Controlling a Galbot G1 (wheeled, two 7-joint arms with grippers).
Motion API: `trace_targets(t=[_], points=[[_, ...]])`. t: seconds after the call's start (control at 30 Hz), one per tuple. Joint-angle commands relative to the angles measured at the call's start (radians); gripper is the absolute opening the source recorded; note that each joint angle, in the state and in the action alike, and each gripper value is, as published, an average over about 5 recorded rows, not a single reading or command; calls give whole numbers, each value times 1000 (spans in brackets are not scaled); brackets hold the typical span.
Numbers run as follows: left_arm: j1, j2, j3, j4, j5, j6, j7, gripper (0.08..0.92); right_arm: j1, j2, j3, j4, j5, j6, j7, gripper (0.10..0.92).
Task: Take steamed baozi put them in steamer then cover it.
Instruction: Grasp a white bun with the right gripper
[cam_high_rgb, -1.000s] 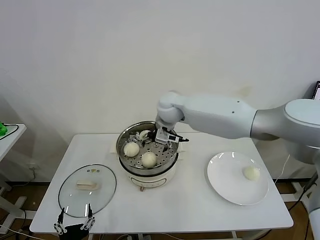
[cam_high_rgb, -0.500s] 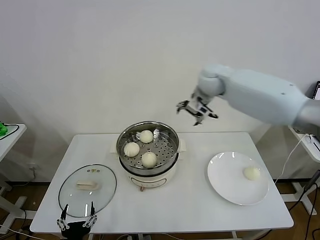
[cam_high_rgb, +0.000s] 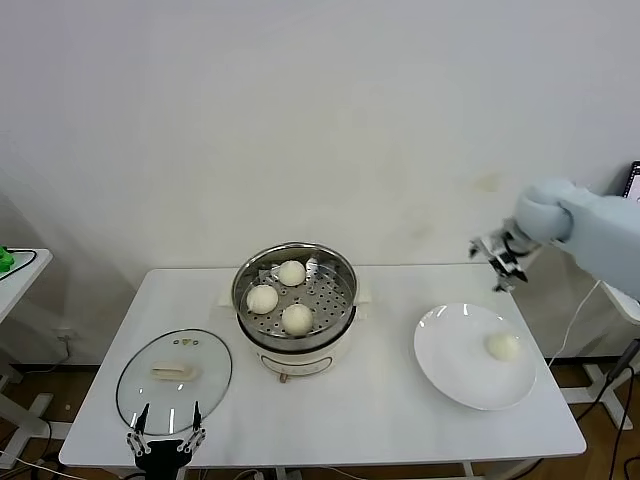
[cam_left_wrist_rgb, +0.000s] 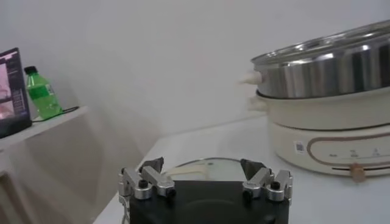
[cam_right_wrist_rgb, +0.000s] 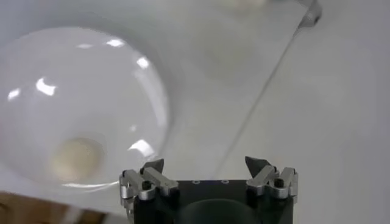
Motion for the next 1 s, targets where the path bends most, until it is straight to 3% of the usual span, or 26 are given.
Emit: trace_targets(t=[0.03, 1.0], points=[[-4, 5, 7, 3, 5, 1, 0, 823, -254, -129, 137, 8, 25, -110, 2, 823], [19, -34, -12, 14, 12, -23, -1, 823, -588, 18, 479, -231, -95, -71, 31, 823]])
